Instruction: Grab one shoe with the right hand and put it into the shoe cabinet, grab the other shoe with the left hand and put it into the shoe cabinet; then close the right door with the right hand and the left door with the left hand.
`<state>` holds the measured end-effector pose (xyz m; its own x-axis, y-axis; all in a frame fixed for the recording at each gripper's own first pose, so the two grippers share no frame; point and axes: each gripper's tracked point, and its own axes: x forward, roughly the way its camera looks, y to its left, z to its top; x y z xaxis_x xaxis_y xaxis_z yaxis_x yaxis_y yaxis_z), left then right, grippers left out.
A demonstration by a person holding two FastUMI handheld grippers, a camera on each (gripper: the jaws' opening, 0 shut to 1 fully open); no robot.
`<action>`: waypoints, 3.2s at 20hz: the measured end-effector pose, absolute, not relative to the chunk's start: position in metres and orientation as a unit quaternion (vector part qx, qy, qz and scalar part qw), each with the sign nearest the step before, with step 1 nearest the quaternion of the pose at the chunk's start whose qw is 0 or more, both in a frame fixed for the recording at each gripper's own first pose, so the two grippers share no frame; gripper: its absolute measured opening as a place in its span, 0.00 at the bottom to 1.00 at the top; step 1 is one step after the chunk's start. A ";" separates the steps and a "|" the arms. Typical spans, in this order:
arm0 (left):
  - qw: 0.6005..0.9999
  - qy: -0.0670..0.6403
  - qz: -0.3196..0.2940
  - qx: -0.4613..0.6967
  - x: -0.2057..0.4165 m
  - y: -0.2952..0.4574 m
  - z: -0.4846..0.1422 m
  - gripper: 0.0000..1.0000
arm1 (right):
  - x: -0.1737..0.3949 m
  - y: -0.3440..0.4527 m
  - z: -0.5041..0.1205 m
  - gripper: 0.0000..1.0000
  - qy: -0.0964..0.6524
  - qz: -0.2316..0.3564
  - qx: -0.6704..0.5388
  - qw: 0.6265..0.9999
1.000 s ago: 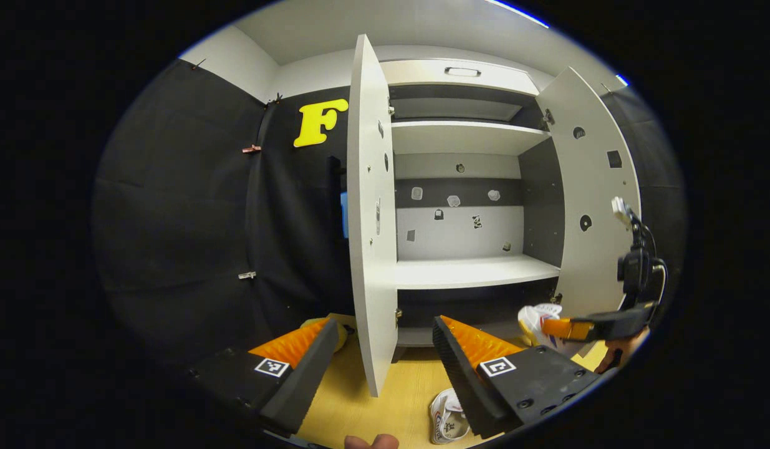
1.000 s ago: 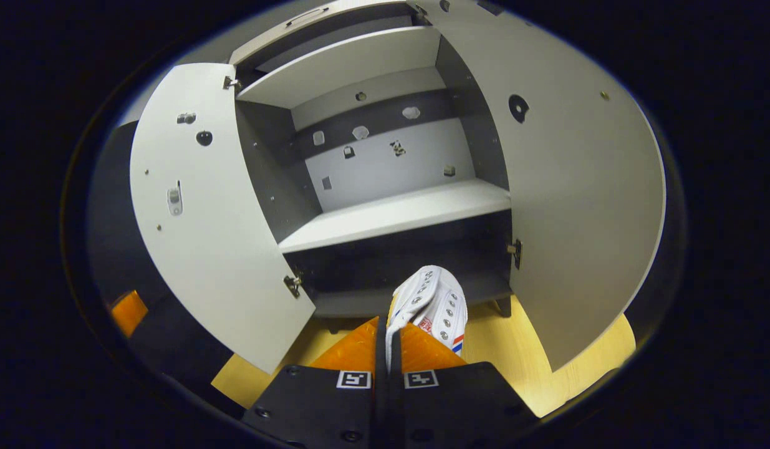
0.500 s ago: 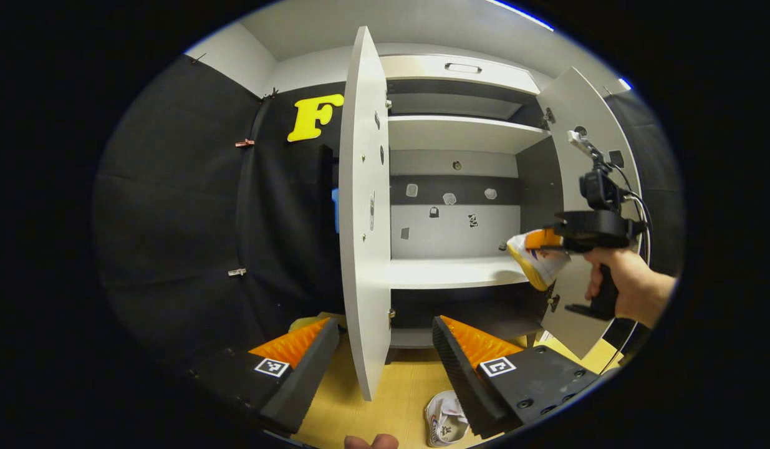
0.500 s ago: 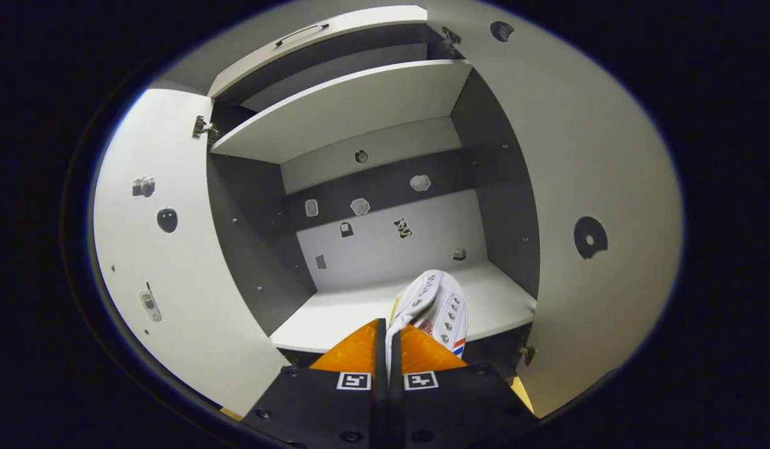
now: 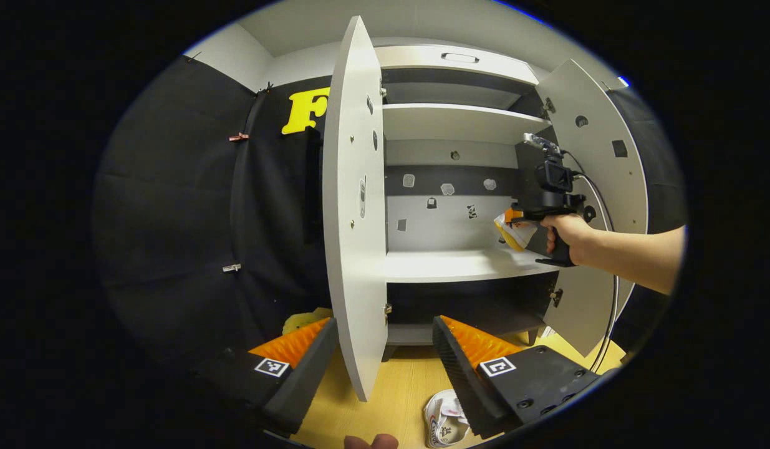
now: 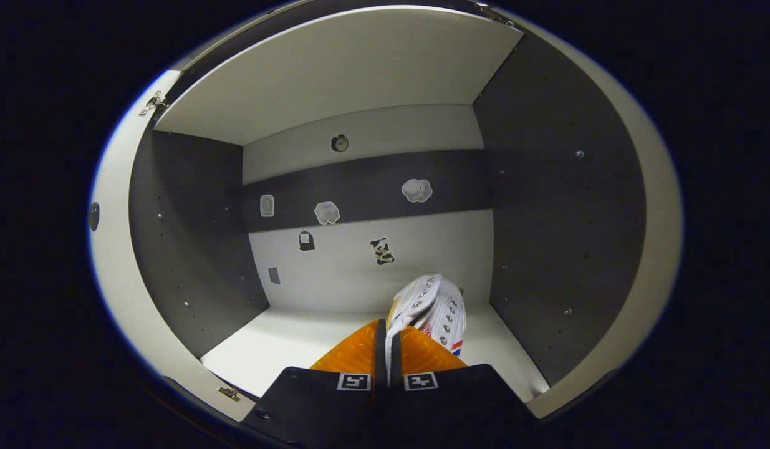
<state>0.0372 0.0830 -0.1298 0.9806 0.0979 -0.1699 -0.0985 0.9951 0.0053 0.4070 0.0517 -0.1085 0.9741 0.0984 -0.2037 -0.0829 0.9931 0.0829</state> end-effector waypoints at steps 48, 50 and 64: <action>0.969 0.227 -0.080 0.045 -0.030 0.003 -0.392 0.96 | 0.049 0.035 -0.038 0.98 0.051 0.059 0.043 0.996; 0.965 0.246 -0.082 0.042 -0.024 0.001 -0.416 0.96 | 0.039 0.023 -0.032 0.98 0.046 0.050 0.031 0.997; 0.952 0.288 -0.096 0.034 0.059 -0.017 -0.481 0.52 | 0.018 -0.061 -0.007 0.98 0.031 -0.026 0.019 0.999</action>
<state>0.0590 -0.0173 -0.4815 0.8161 -0.1623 -0.5547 0.2019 0.9793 0.0106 0.0180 -0.0608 -0.0066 0.9967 -0.0517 -0.0628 0.0541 0.9979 0.0368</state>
